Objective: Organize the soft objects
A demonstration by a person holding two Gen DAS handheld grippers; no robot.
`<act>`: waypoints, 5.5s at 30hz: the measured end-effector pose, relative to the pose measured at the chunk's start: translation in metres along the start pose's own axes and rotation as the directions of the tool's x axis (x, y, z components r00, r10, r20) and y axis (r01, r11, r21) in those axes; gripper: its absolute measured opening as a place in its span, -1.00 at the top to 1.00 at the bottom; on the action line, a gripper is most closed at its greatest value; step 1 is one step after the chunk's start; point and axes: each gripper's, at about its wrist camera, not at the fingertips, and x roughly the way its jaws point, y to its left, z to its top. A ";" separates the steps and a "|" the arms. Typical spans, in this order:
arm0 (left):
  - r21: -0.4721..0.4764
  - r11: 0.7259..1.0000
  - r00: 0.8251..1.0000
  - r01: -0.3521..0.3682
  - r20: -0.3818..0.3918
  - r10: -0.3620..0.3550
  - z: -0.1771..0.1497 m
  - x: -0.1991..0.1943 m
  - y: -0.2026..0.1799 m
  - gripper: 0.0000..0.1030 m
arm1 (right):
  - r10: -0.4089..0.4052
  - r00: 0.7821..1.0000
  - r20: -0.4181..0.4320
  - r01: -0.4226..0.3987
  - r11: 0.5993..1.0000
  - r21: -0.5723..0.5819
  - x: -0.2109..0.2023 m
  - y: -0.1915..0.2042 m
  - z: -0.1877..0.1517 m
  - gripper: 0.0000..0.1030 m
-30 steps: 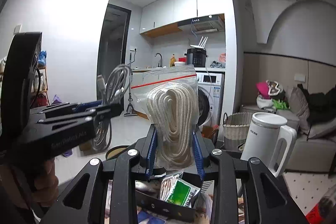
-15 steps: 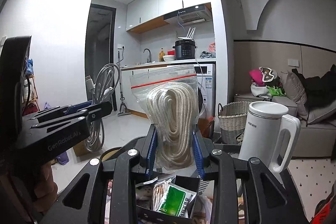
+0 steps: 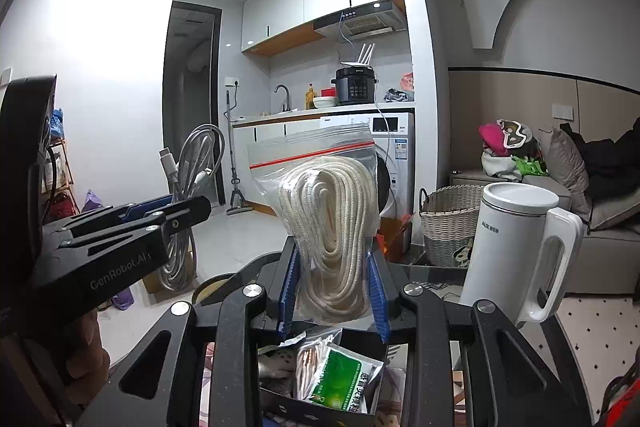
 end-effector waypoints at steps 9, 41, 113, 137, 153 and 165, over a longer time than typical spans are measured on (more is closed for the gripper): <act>0.000 1.000 1.000 -0.010 -0.026 0.010 -0.003 0.007 -0.003 0.51 | 0.000 0.999 -0.032 0.000 1.000 0.012 0.006 -0.005 -0.003 0.40; -0.010 1.000 0.817 0.022 -0.576 -0.024 -0.094 0.133 -0.037 0.50 | 0.116 0.811 -0.573 -0.022 0.985 0.169 0.106 -0.036 -0.082 0.38; -0.019 0.999 0.999 -0.050 -0.021 0.049 -0.132 -0.123 -0.025 -1.00 | -0.055 0.996 -0.063 0.059 0.997 0.054 -0.130 0.003 -0.118 -0.99; -0.031 0.998 0.998 -0.053 -0.020 0.053 -0.131 -0.124 -0.027 -1.00 | -0.033 0.997 -0.069 0.038 0.997 0.072 -0.130 0.003 -0.118 -0.99; -0.025 0.998 0.998 -0.066 -0.015 0.065 -0.130 -0.125 -0.030 -1.00 | -0.032 0.997 -0.064 0.037 0.997 0.068 -0.130 0.004 -0.118 -0.99; -0.017 0.998 0.998 -0.064 -0.009 0.064 -0.128 -0.128 -0.034 -1.00 | -0.032 0.997 -0.065 0.037 0.997 0.070 -0.131 0.004 -0.118 -0.99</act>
